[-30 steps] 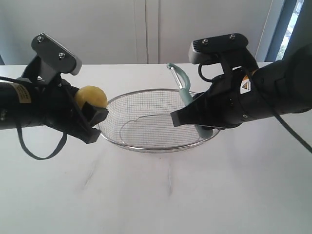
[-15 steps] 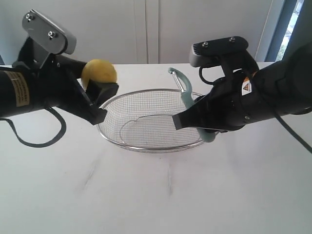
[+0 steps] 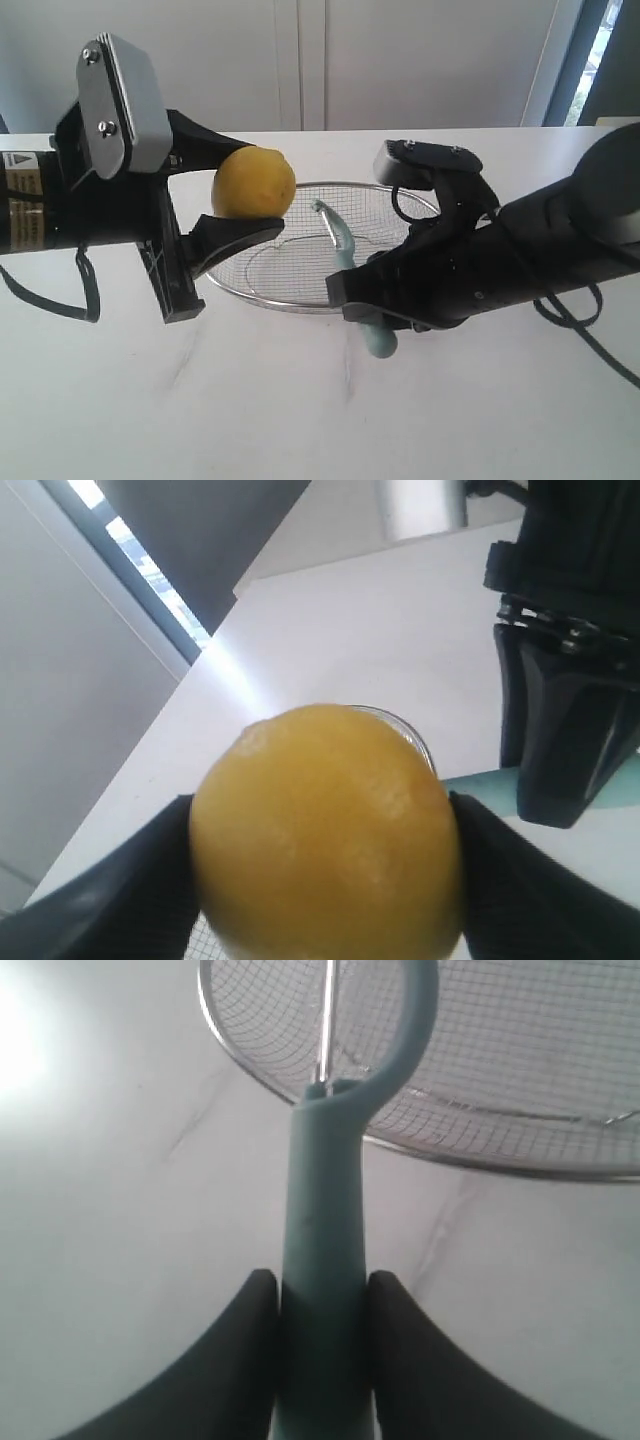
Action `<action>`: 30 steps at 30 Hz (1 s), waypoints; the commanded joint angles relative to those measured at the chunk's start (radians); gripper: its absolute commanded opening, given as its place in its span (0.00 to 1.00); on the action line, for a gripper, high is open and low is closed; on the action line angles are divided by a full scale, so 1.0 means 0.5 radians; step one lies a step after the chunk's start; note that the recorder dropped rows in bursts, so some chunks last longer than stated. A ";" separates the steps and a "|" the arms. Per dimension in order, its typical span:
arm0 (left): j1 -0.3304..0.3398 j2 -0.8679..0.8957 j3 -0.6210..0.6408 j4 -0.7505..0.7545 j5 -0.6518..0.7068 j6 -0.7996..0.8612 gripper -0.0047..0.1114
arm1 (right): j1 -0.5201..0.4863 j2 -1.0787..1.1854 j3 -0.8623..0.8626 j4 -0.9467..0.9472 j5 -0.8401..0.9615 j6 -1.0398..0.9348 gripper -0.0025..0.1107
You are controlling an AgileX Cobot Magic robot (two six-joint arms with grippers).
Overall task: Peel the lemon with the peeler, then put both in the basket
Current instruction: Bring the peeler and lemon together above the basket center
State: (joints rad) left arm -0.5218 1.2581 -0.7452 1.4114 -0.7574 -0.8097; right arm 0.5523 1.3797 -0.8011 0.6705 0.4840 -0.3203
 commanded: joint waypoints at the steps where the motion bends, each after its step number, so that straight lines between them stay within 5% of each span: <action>1: 0.004 -0.023 -0.003 0.036 0.098 -0.056 0.04 | -0.009 0.000 0.075 0.634 -0.037 -0.558 0.02; 6: 0.004 -0.023 -0.003 0.036 0.324 -0.109 0.04 | -0.009 0.000 0.087 1.121 0.037 -0.920 0.02; 30: 0.004 -0.023 -0.003 0.018 0.301 -0.206 0.04 | 0.099 0.082 0.087 1.369 0.042 -0.973 0.02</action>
State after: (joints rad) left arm -0.5218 1.2581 -0.7452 1.4278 -0.5918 -0.8867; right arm 0.5983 1.4208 -0.7604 1.3364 0.5119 -0.7875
